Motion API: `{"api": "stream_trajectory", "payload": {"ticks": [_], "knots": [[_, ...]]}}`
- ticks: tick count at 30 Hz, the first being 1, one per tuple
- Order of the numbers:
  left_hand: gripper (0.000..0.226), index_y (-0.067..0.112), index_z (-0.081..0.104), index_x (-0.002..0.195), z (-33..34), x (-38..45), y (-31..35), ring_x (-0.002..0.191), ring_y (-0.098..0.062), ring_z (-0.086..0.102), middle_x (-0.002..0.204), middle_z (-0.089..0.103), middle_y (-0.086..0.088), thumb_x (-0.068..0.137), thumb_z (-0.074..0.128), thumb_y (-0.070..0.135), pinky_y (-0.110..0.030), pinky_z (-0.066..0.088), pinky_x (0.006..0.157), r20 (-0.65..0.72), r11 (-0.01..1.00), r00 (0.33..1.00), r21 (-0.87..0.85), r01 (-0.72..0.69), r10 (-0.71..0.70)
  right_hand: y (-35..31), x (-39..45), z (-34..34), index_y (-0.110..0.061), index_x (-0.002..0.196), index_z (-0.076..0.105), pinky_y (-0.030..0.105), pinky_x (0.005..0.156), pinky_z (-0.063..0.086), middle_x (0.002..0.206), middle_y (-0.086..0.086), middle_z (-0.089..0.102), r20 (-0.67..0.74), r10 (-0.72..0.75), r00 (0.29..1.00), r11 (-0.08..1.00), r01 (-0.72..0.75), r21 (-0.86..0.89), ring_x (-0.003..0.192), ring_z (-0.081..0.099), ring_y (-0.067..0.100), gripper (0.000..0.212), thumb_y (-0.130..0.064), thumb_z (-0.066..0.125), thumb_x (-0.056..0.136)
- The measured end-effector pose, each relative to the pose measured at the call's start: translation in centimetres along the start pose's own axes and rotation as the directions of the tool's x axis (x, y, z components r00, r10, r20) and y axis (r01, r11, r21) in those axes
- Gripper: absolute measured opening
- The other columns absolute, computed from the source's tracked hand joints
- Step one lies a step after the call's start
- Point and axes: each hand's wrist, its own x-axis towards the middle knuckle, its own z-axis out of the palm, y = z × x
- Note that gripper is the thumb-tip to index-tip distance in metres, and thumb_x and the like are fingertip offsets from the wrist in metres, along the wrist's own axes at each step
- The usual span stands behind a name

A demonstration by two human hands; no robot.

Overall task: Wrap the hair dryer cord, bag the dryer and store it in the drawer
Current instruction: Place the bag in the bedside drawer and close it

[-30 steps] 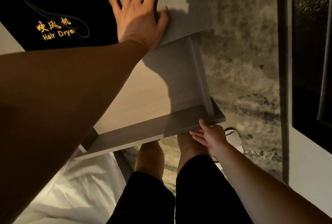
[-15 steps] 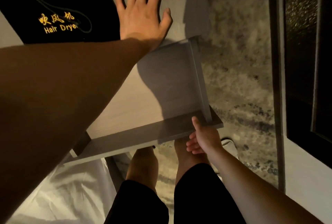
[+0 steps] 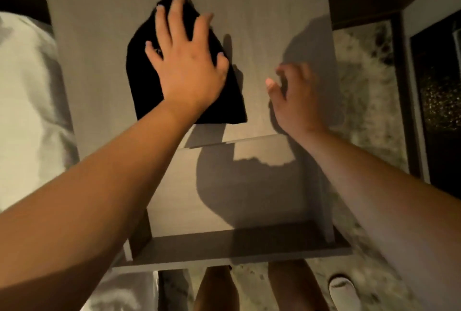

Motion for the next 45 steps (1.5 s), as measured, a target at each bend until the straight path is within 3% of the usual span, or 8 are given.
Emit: {"api": "stream_trajectory", "payload": {"ticks": [6,11,16,19,25,36,42,45], "knots": [[0.094,0.021,0.023,0.156,0.1,2.0,-7.3,0.149,-0.034,0.022,0.165,0.017,-0.011,0.082,0.063,0.063,-0.062,0.03,0.112,0.092,0.904,0.924,-0.195,0.381,-0.37,2.6,2.4,2.3,-0.023,0.151,0.028,0.056,0.116,0.019,0.162,0.008,0.025,0.139,-0.141,0.98,0.864,0.19,-0.466,0.147,0.022,0.032,0.065,-0.053,0.039,0.095],[0.129,0.014,0.003,0.16,1.4,2.3,-10.1,0.145,-0.03,0.035,0.159,0.03,-0.015,0.069,0.082,0.058,-0.042,0.031,0.119,0.352,0.665,0.841,-0.514,0.541,-0.411,3.6,2.0,3.4,-0.025,0.152,0.026,0.057,0.118,0.014,0.164,0.004,0.021,0.101,-0.172,0.98,0.814,0.199,-0.545,0.15,0.016,0.026,0.065,-0.054,0.037,0.094],[0.12,0.018,0.026,0.15,2.3,2.3,-10.9,0.123,-0.021,0.06,0.139,0.057,-0.002,0.054,0.093,0.041,-0.043,0.053,0.102,0.447,0.418,0.792,-0.68,0.603,-0.416,3.5,2.0,3.3,-0.026,0.151,0.027,0.057,0.119,0.013,0.164,0.003,0.021,0.096,-0.151,0.984,0.816,0.179,-0.55,0.15,0.015,0.026,0.066,-0.052,0.042,0.091],[0.089,0.023,0.043,0.124,2.8,2.0,-11.2,0.104,-0.015,0.069,0.116,0.066,0.006,0.052,0.092,0.041,-0.04,0.06,0.089,0.425,0.404,0.804,-0.706,0.582,-0.415,3.3,2.1,3.2,-0.027,0.151,0.027,0.056,0.119,0.012,0.164,0.003,0.02,0.101,-0.138,0.985,0.814,0.171,-0.555,0.151,0.014,0.026,0.067,-0.05,0.043,0.09],[0.067,0.038,0.044,0.095,3.5,-0.3,-10.4,0.087,-0.005,0.072,0.099,0.07,0.013,0.048,0.09,0.041,-0.032,0.063,0.077,0.391,0.386,0.8,-0.723,0.573,-0.456,3.4,2.1,3.3,-0.027,0.15,0.028,0.057,0.118,0.014,0.163,0.004,0.022,0.085,-0.144,0.986,0.805,0.167,-0.569,0.15,0.016,0.026,0.069,-0.049,0.046,0.088],[0.063,0.049,0.039,0.099,3.7,-16.7,-7.5,0.088,0.018,0.061,0.098,0.058,0.046,0.057,0.086,0.042,0.001,0.045,0.06,0.461,0.462,0.801,-0.656,0.597,-0.381,2.7,1.9,2.9,-0.026,0.152,0.026,0.056,0.12,0.009,0.165,0.005,0.017,0.119,-0.109,0.987,0.815,0.157,-0.557,0.152,0.011,0.027,0.069,-0.049,0.041,0.089],[0.074,0.051,0.041,0.108,5.1,-24.8,-8.7,0.097,-0.003,0.068,0.103,0.067,0.018,0.05,0.088,0.052,-0.033,0.061,0.08,0.619,0.423,0.694,-0.553,0.717,-0.368,3.2,1.7,3.1,-0.028,0.151,0.029,0.054,0.12,0.012,0.164,0.005,0.021,0.072,-0.152,0.986,0.799,0.165,-0.579,0.151,0.016,0.027,0.066,-0.05,0.041,0.09],[0.072,0.06,0.037,0.102,5.8,-26.9,-9.0,0.092,0.006,0.065,0.1,0.064,0.03,0.05,0.086,0.054,-0.027,0.057,0.075,0.65,0.405,0.647,-0.508,0.76,-0.398,3.5,1.7,3.3,-0.029,0.151,0.03,0.054,0.12,0.014,0.163,0.004,0.026,0.043,-0.167,0.985,0.786,0.16,-0.597,0.15,0.02,0.027,0.065,-0.051,0.041,0.091]]}}
